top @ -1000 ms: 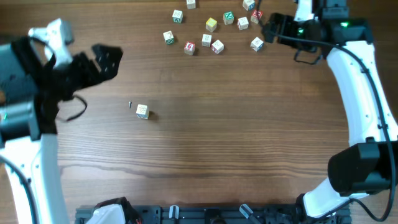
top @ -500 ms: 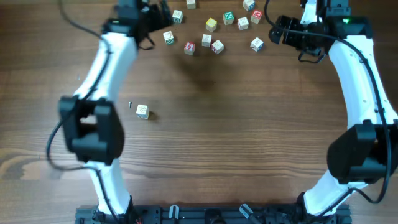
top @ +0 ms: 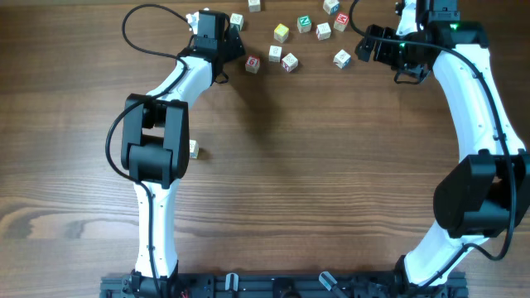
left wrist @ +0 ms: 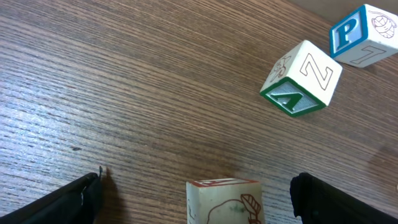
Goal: Form a tower
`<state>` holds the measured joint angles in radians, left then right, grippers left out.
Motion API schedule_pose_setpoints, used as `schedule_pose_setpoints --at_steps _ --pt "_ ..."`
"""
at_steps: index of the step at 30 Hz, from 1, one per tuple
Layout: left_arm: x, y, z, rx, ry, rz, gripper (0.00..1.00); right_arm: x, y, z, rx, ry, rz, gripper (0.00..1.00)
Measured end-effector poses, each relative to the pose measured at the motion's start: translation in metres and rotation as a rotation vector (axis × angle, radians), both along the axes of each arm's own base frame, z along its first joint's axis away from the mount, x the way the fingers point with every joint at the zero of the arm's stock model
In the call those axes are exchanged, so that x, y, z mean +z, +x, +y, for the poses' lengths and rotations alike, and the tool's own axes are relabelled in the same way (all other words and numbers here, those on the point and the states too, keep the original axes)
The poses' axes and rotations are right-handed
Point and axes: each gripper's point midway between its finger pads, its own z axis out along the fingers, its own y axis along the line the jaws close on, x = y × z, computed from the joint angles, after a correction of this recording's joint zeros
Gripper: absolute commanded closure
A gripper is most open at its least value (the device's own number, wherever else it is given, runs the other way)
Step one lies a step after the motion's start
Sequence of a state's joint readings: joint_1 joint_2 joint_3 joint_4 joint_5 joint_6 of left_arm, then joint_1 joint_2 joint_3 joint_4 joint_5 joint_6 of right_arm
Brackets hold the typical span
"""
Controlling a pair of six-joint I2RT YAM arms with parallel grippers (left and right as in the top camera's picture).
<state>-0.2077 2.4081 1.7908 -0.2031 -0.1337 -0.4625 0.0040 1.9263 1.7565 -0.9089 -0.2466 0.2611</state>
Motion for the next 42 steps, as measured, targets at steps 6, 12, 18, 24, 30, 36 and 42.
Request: schedule_pose_setpoints --at_steps 6,12,18,24,30,36,42 --pt "-0.011 -0.016 0.004 -0.001 0.022 0.098 0.77 -0.002 -0.003 0.0 -0.007 0.004 0.018 0.0" --pt "0.006 -0.044 0.009 -0.111 0.123 0.201 0.8 -0.004 -0.007 0.0 -0.023 0.012 0.041 0.0" --pt "0.278 -0.15 0.037 -0.194 0.191 -0.052 0.8 -0.008 -0.017 0.0 -0.026 0.013 0.086 0.01" --pt "0.337 -0.303 0.067 -0.22 0.216 0.04 0.88 -0.009 -0.017 0.0 -0.026 0.013 0.088 0.0" --pt "0.203 -0.304 0.068 -0.27 0.253 0.375 0.91 -0.009 -0.017 0.0 -0.026 0.013 0.088 0.0" --pt "0.137 -0.318 0.063 -0.325 0.236 0.491 0.96 -0.009 -0.017 0.0 -0.026 0.013 0.088 0.0" --pt "0.13 -0.307 0.06 -0.436 0.303 0.44 0.96 -0.008 -0.016 0.0 -0.026 0.013 0.084 0.0"
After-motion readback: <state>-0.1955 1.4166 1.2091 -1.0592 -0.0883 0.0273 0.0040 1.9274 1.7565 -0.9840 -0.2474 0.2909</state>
